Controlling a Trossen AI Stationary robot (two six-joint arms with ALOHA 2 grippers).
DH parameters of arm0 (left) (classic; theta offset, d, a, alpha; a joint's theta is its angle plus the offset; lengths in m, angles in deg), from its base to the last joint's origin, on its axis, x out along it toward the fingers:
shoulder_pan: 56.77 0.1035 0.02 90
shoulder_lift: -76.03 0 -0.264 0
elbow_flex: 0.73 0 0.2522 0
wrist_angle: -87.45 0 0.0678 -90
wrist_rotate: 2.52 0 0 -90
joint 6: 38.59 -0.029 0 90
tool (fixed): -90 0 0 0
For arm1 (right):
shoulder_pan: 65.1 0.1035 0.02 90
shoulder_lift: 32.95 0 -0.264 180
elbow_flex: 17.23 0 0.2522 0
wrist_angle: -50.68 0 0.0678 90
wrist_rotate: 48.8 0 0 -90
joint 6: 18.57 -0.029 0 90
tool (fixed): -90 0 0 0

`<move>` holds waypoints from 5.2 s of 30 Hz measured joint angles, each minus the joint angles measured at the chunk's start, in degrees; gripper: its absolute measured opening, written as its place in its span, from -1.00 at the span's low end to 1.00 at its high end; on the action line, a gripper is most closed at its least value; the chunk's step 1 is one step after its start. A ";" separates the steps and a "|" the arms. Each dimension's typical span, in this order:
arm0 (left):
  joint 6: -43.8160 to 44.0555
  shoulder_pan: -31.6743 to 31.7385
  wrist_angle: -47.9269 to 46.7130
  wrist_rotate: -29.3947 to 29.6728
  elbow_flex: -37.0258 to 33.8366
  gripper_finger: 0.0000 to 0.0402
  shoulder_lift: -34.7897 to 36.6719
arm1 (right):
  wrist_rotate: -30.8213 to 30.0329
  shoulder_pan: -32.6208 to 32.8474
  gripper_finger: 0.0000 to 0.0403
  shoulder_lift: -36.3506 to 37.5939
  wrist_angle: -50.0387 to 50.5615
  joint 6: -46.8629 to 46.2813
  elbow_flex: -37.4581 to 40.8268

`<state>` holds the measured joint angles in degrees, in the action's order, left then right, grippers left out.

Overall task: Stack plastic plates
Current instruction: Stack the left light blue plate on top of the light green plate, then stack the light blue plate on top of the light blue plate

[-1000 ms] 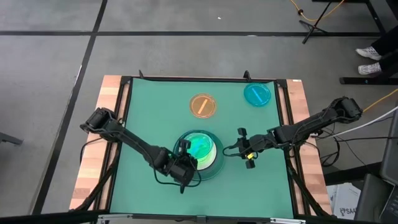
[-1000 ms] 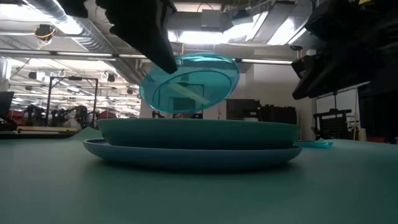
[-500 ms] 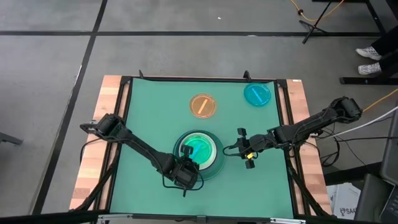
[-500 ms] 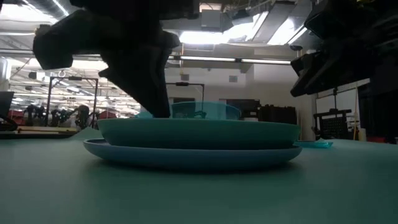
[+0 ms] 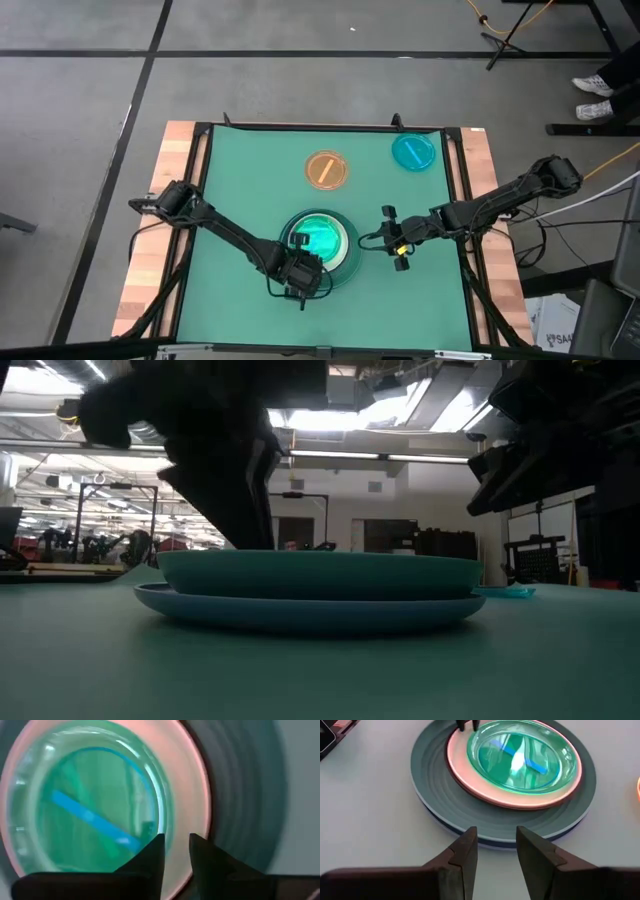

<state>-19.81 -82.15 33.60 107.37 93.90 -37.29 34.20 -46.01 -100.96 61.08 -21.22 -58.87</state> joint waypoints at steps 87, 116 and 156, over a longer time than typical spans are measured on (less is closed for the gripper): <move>-11.92 -13.54 78.20 18.18 -28.14 -0.57 4.04 | -9.90 -57.53 -0.37 -15.10 16.77 0.04 -7.10; -11.86 -13.54 77.87 18.18 -28.14 -0.57 4.04 | -12.90 -57.42 -0.76 -22.80 6.91 4.66 -7.19; -15.88 -16.16 78.61 29.68 -28.12 -0.57 4.41 | -8.35 -24.15 -0.99 -10.60 6.67 19.93 -7.04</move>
<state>-35.69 -98.31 112.21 137.05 65.78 -32.88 25.85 -70.16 -111.56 67.75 -1.29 -65.91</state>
